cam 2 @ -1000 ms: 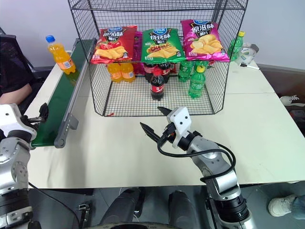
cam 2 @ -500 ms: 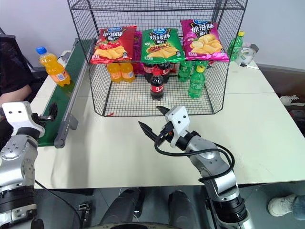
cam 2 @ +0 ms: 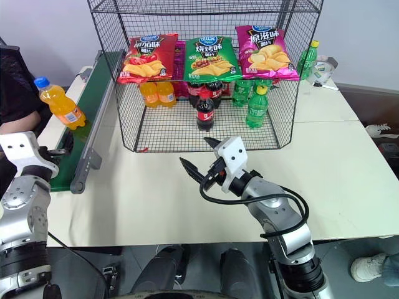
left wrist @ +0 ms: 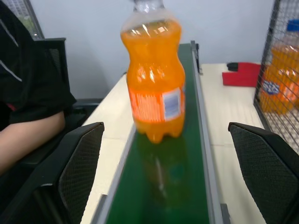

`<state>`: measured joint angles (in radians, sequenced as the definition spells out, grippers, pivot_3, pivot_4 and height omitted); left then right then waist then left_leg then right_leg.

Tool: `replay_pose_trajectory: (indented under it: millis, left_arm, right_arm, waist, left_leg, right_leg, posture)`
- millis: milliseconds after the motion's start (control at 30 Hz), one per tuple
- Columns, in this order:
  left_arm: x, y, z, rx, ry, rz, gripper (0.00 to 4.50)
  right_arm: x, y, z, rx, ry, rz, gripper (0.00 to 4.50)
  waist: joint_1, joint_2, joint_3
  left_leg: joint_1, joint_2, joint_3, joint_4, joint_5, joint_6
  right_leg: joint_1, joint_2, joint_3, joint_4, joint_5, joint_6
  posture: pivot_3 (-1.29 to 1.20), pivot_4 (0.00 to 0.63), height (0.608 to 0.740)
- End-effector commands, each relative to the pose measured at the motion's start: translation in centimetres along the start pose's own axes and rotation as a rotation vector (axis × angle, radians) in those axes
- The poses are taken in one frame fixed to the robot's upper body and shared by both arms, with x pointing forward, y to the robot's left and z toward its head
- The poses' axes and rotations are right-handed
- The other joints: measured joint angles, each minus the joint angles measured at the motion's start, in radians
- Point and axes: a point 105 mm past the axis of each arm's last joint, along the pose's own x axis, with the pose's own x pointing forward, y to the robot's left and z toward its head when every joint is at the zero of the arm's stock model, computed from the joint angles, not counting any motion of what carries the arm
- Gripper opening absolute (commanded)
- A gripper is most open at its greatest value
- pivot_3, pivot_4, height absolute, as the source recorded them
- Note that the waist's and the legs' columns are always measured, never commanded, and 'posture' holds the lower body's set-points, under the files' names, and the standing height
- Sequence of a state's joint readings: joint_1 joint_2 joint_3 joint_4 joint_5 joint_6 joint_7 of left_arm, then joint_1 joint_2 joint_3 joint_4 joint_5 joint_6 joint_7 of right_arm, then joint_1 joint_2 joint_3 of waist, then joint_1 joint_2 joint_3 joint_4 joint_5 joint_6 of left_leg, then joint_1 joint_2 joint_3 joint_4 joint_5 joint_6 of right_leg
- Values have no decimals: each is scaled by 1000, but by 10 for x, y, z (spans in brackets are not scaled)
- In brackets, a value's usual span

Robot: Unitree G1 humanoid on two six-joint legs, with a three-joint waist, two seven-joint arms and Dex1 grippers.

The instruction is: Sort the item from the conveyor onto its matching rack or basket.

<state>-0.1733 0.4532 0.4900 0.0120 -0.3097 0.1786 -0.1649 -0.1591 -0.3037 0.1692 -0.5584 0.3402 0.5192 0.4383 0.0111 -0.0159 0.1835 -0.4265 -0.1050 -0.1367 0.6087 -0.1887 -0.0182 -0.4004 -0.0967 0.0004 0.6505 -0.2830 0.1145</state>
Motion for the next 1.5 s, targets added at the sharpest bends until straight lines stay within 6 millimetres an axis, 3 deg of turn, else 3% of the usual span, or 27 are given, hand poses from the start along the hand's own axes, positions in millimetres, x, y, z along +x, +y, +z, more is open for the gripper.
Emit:
replay_pose_trajectory:
  millis: [33,700,833,867,1067,1133,1267,1500]
  left_arm:
    - [2,9,16,-27,-56,29,4468]
    - [0,19,25,-28,-91,71,4468]
    - [-2,17,27,-30,-100,61,2682]
    - [-2,16,28,-29,-101,51,2477]
    - [-5,9,50,-51,-176,-7,2480]
    - [-4,3,64,-65,-214,-47,2480]
    - [-1,-48,97,-79,-263,-290,2480]
    - [0,-121,87,-63,-194,-527,2480]
  right_arm:
    - [0,3,20,-27,-70,14,4500]
    - [2,5,21,-27,-69,23,4500]
    - [2,5,22,-26,-70,24,4500]
    - [2,5,22,-26,-70,25,4500]
    - [3,4,23,-25,-71,26,4500]
    - [4,5,24,-26,-71,28,4500]
    - [5,5,24,-25,-69,31,4500]
    - [3,4,24,-24,-71,20,4500]
  waist:
    - [0,0,0]
    - [0,0,0]
    - [1,0,0]
    - [1,0,0]
    - [1,0,0]
    - [0,-1,0]
    - [3,-1,0]
    - [-6,0,0]
  left_leg:
    - [0,0,0,0,0,0]
    - [0,0,0,0,0,0]
    - [0,0,0,0,0,0]
    - [0,0,0,0,0,0]
    - [0,0,0,1,0,0]
    - [0,0,0,1,0,0]
    - [-1,0,0,1,0,0]
    - [0,0,0,1,0,0]
  right_leg:
    - [0,0,0,0,0,0]
    - [0,0,0,0,0,0]
    - [0,0,0,0,0,0]
    - [0,0,0,0,0,0]
    - [0,0,0,0,0,0]
    - [0,0,0,0,0,0]
    - [0,0,0,0,0,0]
    - [1,0,0,0,0,0]
  posture:
    - [0,150,740]
    - [0,150,740]
    - [0,150,740]
    - [0,150,740]
    - [0,150,740]
    - [0,150,740]
    - [0,150,740]
    - [0,150,740]
